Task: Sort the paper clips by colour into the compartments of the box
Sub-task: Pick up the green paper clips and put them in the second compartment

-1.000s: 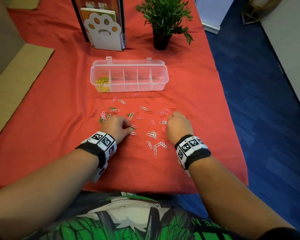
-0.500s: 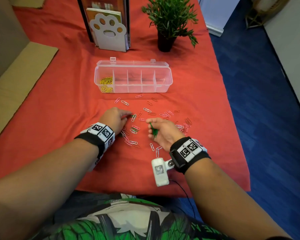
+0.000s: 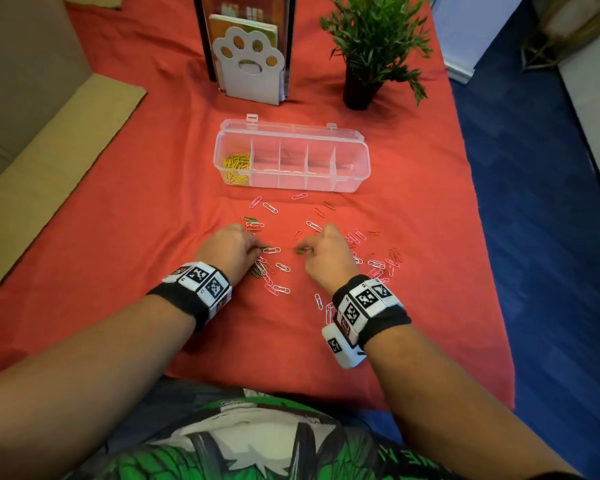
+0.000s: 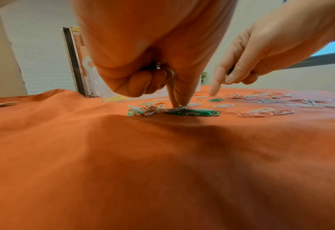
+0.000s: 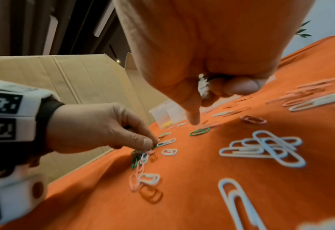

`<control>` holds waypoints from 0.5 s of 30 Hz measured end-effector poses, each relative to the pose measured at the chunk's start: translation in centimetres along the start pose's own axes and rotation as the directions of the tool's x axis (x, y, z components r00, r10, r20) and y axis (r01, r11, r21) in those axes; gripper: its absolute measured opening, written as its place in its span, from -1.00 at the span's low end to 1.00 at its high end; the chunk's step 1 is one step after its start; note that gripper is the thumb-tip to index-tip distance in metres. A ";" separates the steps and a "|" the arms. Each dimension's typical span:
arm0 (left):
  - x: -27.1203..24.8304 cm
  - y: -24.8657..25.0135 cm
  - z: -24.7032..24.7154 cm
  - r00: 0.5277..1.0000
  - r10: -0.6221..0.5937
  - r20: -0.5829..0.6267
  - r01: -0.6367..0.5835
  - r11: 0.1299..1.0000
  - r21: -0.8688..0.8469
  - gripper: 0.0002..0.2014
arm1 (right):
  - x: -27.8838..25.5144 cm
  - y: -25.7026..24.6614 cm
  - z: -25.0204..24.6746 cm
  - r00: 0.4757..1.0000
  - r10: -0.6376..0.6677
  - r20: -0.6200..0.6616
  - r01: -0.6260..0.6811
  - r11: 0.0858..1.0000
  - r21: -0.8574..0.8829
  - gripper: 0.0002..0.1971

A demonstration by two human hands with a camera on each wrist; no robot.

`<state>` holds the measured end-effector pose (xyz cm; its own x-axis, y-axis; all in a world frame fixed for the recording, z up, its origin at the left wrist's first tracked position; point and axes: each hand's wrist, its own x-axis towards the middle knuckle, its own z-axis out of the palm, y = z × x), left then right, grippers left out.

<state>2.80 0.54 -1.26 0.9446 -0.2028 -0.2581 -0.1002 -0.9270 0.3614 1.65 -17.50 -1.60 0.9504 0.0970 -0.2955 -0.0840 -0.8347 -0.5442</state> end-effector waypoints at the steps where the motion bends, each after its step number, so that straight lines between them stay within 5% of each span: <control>1: 0.1 0.1 -0.1 1.000 -0.013 -0.009 0.013 1.000 -0.011 -0.77 | 0.2 0.0 -0.1 0.999 0.007 -0.031 -0.007 1.000 0.015 -0.64; 8: 1.0 0.9 0.2 0.997 -0.028 0.066 0.027 1.000 0.011 -0.79 | 0.1 -0.4 0.6 0.998 -0.066 -0.005 0.065 0.989 -0.130 -0.75; 15: 1.2 1.6 0.3 0.996 0.003 0.087 0.009 0.990 -0.138 -0.77 | -0.5 -0.9 1.1 0.988 -0.151 0.028 0.150 0.907 -0.394 -0.73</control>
<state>3.68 -1.23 -1.26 0.9134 -0.2322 -0.3344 -0.0473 -0.8764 0.4793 0.92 -16.15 -1.84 0.9433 0.2370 -0.2324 0.1838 -0.9560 -0.2288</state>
